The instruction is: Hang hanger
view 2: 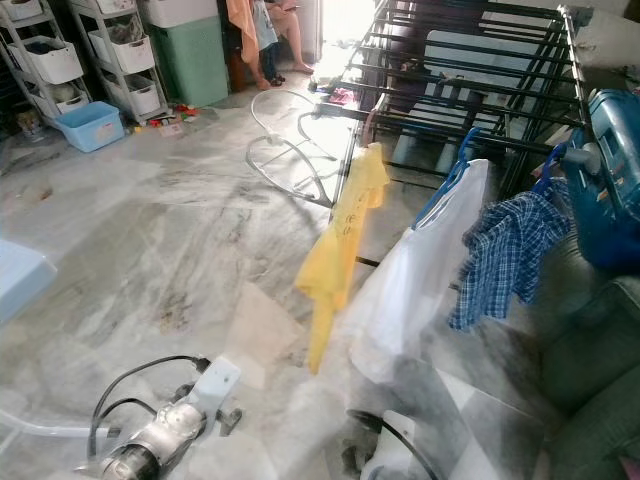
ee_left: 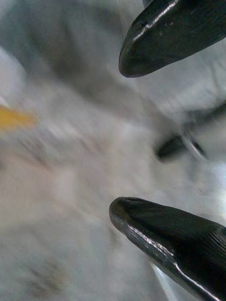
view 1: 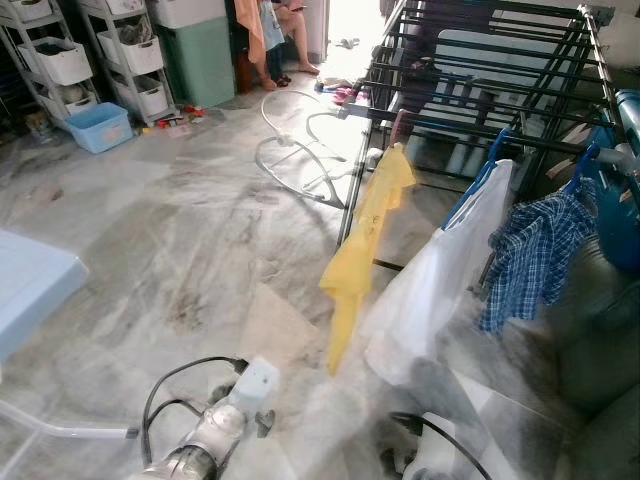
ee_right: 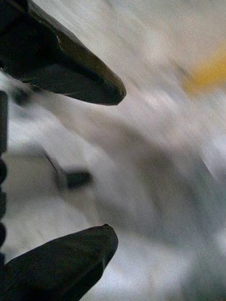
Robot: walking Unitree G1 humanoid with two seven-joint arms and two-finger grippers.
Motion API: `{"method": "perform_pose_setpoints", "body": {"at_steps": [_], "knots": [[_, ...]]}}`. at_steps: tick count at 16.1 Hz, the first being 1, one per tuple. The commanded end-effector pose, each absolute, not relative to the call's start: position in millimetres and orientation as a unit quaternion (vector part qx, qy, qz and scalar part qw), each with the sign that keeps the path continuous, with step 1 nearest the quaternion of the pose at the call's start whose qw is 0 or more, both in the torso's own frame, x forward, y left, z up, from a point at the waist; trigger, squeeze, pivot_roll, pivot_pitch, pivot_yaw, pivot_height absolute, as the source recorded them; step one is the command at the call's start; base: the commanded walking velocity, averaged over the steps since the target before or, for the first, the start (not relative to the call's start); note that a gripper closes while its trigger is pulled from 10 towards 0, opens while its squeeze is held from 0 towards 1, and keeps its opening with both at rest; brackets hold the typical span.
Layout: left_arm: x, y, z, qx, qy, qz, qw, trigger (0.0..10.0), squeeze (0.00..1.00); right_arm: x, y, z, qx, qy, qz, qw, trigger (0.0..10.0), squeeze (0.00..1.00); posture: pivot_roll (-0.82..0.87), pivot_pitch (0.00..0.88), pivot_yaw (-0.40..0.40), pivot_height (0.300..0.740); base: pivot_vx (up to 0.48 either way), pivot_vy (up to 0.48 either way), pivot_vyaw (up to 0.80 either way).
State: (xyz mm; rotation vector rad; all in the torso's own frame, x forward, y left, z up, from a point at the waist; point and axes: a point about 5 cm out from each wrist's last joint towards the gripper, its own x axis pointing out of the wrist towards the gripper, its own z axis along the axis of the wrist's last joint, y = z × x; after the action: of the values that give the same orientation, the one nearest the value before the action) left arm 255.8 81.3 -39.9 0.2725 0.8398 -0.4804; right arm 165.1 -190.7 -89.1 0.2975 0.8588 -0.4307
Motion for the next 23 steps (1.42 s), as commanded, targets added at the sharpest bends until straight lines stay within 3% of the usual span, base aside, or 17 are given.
{"method": "perform_pose_setpoints", "body": {"at_steps": [1,6,9,11,12,14,18,20,23], "knots": [[267,68,-28,0.139,0.372,-0.268,0.878,10.0,0.00,161,-198,-88,0.129,0.391,-0.236,0.880,10.0,0.00,-0.08,0.000,0.085,0.740,0.000,0.000,0.00],[263,68,-31,0.149,0.377,-0.278,0.871,10.0,0.00,156,-196,-89,0.121,0.391,-0.235,0.882,10.0,0.00,-0.09,0.000,0.086,0.740,0.000,0.000,0.00],[274,82,-25,0.159,0.359,-0.221,0.893,10.0,0.00,163,-200,-84,0.075,0.373,-0.208,0.901,10.0,0.00,-0.09,0.000,0.074,0.740,0.000,0.000,0.00],[285,89,-17,0.147,0.337,-0.190,0.910,10.0,0.00,179,-206,-73,0.057,0.331,-0.188,0.923,10.0,0.00,-0.08,0.000,0.052,0.740,0.000,0.000,0.00],[306,94,4,0.129,0.279,-0.161,0.938,10.0,0.00,211,-218,-46,0.053,0.234,-0.163,0.957,10.0,0.00,-0.05,0.000,0.024,0.740,0.000,0.000,0.00],[322,94,23,0.100,0.234,-0.147,0.956,10.0,0.00,236,-224,-16,0.050,0.141,-0.134,0.979,10.0,0.00,-0.03,0.000,0.004,0.740,0.000,0.000,0.00],[345,95,54,0.091,0.165,-0.129,0.974,10.0,0.00,258,-218,15,0.044,0.067,-0.085,0.993,10.0,0.00,-0.01,0.000,-0.007,0.740,0.000,0.000,0.00],[358,97,77,0.128,0.113,-0.168,0.971,10.0,0.00,270,-208,39,0.029,0.030,-0.038,0.998,10.0,0.00,0.00,0.000,-0.014,0.740,0.000,0.000,0.00],[353,104,72,0.143,0.104,-0.191,0.965,10.0,0.00,263,-200,55,-0.006,-0.002,-0.028,1.000,10.0,0.00,0.02,0.000,-0.005,0.740,0.000,0.000,0.00]]}}
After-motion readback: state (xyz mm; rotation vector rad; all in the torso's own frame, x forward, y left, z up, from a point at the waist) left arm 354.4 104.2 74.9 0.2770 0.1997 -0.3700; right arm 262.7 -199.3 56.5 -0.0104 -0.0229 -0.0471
